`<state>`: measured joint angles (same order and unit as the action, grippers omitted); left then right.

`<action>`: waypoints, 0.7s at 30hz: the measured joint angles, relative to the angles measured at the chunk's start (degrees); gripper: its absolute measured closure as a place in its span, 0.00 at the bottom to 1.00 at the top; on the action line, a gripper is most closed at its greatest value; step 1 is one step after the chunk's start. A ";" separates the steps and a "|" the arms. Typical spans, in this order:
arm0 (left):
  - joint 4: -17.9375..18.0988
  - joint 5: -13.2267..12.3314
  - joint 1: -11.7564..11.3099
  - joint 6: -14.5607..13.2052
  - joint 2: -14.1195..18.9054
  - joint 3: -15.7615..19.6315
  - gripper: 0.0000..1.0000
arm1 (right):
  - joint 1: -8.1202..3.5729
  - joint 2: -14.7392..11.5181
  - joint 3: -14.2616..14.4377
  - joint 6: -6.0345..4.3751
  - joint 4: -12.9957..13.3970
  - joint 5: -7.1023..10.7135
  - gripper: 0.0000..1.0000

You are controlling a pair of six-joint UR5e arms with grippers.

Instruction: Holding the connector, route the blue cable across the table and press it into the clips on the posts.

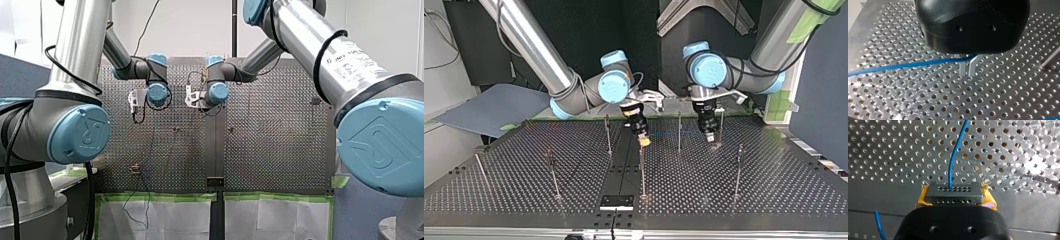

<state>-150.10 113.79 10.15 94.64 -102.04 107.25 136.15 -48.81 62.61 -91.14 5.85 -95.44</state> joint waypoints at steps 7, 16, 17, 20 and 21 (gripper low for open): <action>3.00 -0.72 -0.33 0.92 -0.15 2.99 1.00 | 0.10 -1.01 2.47 0.07 0.03 1.10 1.00; 7.35 -1.59 -0.34 1.54 -1.52 7.35 1.00 | 0.69 -1.12 5.42 0.10 0.05 2.05 1.00; 7.96 -1.63 -0.30 1.56 -2.06 7.97 1.00 | 0.75 -1.13 5.57 0.10 0.04 2.10 1.00; 8.97 -1.71 -0.26 1.61 -3.33 9.32 1.00 | 0.93 -1.19 6.02 0.13 0.03 2.29 1.00; 9.23 -1.80 -0.29 1.67 -3.68 9.69 1.00 | 0.98 -1.21 6.15 0.13 0.03 2.36 1.00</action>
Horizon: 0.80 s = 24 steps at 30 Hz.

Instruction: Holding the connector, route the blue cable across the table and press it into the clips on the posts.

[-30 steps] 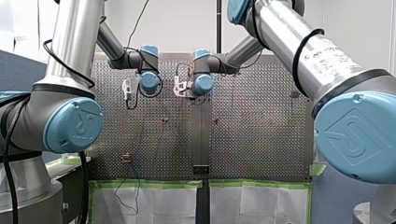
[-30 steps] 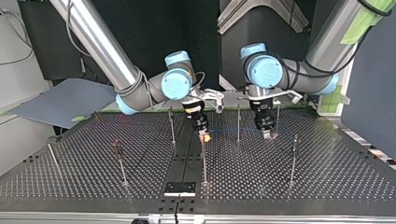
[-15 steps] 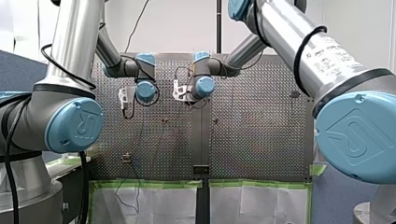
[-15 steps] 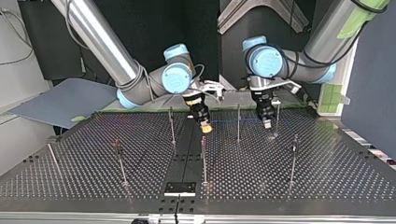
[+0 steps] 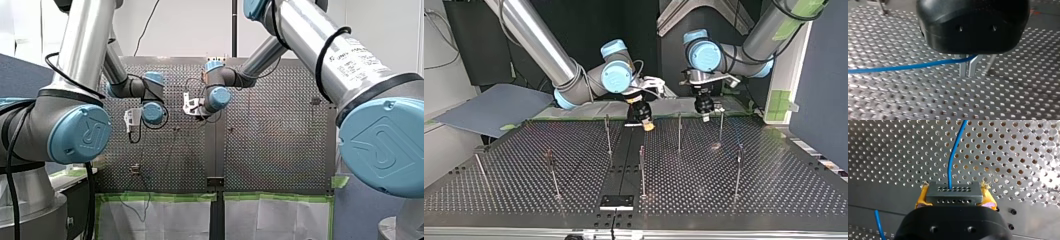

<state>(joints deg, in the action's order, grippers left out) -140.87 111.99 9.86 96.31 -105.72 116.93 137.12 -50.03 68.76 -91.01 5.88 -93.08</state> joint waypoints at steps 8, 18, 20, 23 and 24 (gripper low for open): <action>3.33 -3.08 -0.15 0.67 -2.84 3.71 1.00 | 0.06 -0.03 1.35 -0.07 0.04 0.61 1.00; 5.66 -6.55 -0.05 0.84 -3.12 5.63 1.00 | -0.65 0.02 4.94 -0.34 0.33 1.45 1.00; 6.38 -7.29 -0.10 0.95 -3.16 5.63 1.00 | -0.80 0.06 5.21 -0.41 0.39 1.65 1.00; 7.35 -8.03 -0.29 1.35 -3.18 5.54 1.00 | -1.11 0.12 5.34 -0.63 0.74 2.20 1.00; 7.57 -8.19 -0.39 1.45 -3.19 5.49 1.00 | -1.21 0.14 5.35 -0.75 0.92 2.43 1.00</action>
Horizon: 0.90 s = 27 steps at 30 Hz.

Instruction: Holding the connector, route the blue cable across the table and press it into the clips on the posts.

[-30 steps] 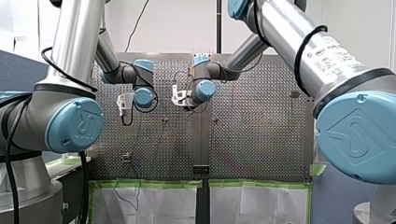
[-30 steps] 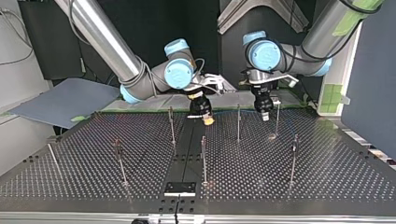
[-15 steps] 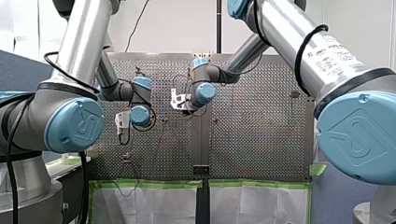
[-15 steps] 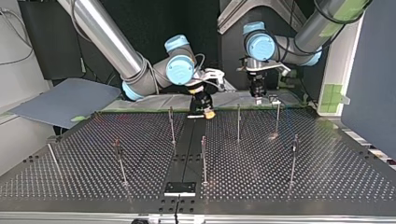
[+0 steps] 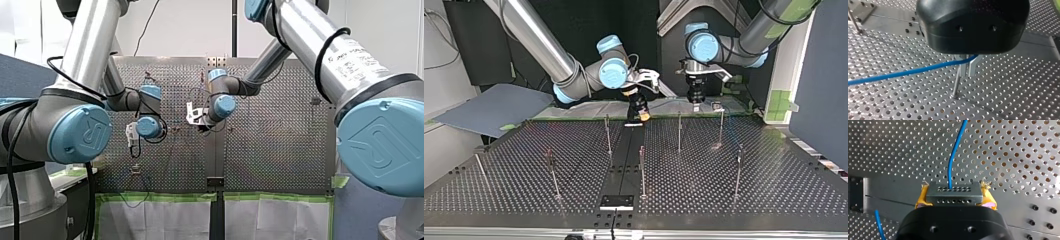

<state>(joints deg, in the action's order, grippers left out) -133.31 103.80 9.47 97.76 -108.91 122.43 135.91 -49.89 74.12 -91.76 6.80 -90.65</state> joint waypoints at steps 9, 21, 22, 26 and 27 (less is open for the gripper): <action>0.90 -0.72 -0.67 0.20 -2.78 -1.81 1.00 | -1.17 1.46 0.03 -0.58 1.87 1.17 1.00; 1.34 -1.38 -1.38 0.26 -5.12 -4.62 1.00 | -2.67 2.79 0.02 -0.87 3.32 1.42 1.00; 1.30 -1.46 -1.43 0.26 -5.14 -4.82 1.00 | -2.67 2.79 0.02 -0.88 3.41 1.42 1.00; 1.12 -2.01 -2.05 0.30 -5.17 -5.63 1.00 | -2.02 2.83 0.00 -0.88 3.27 1.30 1.00; 1.13 -2.05 -2.20 0.30 -5.17 -5.62 1.00 | -1.85 2.84 0.00 -0.88 3.25 1.37 1.00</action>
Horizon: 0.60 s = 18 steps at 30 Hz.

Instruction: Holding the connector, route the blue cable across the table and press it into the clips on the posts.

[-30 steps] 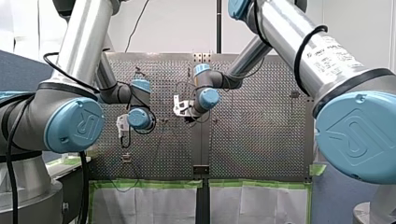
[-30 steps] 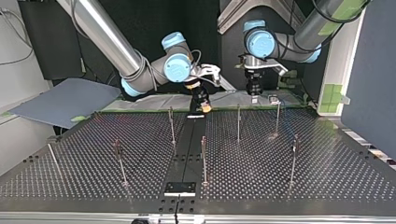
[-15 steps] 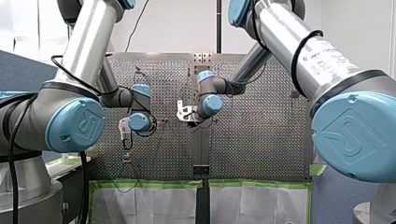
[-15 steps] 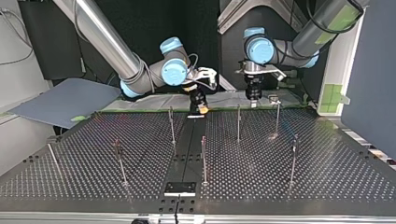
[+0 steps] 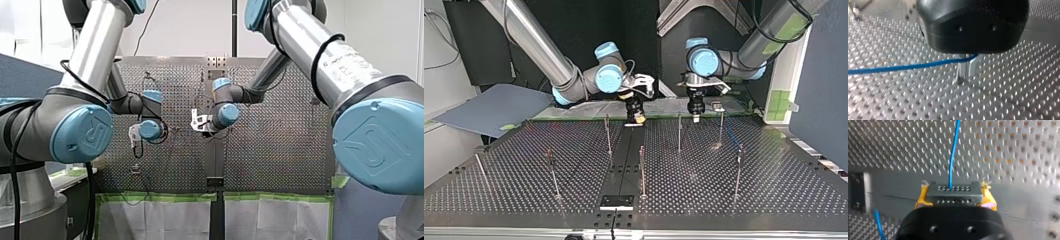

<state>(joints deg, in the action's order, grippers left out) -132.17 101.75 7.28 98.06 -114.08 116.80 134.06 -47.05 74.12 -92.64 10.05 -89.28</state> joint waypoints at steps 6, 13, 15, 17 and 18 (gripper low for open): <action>0.12 0.61 0.79 -0.03 0.04 0.74 1.00 | -0.01 0.00 -0.02 0.01 0.03 0.02 1.00; 0.12 0.62 0.79 -0.03 0.04 0.74 1.00 | -0.03 -0.01 -0.02 0.00 0.03 0.02 1.00; 0.12 0.61 0.80 -0.03 0.04 0.74 1.00 | -0.02 -0.01 -0.02 0.00 0.03 0.02 1.00; 0.12 0.61 0.80 -0.03 0.04 0.74 1.00 | -0.02 -0.01 -0.02 0.01 0.03 0.02 1.00; 0.12 0.62 0.80 -0.03 0.04 0.74 1.00 | -0.02 -0.02 -0.03 0.00 0.03 0.02 1.00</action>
<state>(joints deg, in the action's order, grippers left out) -132.05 102.37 8.07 98.03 -114.04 117.54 134.04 -47.07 74.10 -92.63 10.08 -89.26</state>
